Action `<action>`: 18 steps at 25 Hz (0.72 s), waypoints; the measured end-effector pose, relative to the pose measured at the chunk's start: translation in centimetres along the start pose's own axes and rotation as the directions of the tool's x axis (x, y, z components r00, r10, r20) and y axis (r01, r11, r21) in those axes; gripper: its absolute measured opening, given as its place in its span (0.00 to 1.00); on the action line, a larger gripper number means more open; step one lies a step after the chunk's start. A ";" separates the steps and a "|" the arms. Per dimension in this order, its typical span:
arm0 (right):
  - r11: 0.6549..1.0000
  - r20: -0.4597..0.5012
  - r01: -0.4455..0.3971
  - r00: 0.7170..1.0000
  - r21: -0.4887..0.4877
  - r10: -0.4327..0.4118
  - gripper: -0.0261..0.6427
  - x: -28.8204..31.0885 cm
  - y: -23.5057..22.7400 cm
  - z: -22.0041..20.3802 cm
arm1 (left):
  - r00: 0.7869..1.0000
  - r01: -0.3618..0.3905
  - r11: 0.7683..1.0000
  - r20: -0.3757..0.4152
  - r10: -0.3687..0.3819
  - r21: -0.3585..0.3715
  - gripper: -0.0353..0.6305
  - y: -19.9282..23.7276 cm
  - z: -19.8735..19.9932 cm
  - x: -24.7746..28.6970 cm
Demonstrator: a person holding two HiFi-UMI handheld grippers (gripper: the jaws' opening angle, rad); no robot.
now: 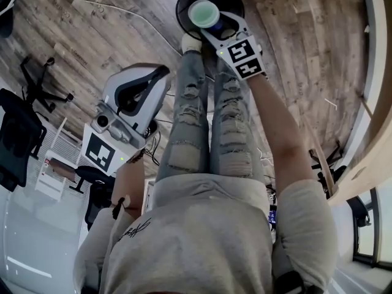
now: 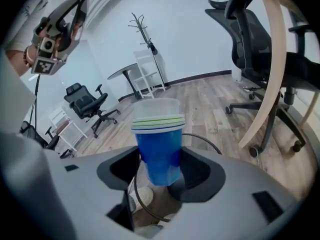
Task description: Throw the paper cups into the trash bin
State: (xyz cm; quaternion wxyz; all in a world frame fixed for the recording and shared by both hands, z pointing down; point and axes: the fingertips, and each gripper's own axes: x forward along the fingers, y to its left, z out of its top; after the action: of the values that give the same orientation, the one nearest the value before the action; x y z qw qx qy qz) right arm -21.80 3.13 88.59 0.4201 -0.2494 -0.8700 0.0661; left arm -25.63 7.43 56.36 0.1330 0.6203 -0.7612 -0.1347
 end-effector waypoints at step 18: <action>0.983 -0.307 0.079 0.951 0.165 -0.025 0.42 5.1 -1.9 -7.6 | 1.000 0.026 0.999 -0.010 -0.026 -0.030 0.05 -0.4 -1.5 -0.3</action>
State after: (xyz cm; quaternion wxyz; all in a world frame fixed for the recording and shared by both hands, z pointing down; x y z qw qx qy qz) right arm -19.34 3.28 97.61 0.5705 -0.1955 -0.7923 0.0920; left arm -24.66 7.58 57.55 0.1443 0.6286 -0.7504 -0.1444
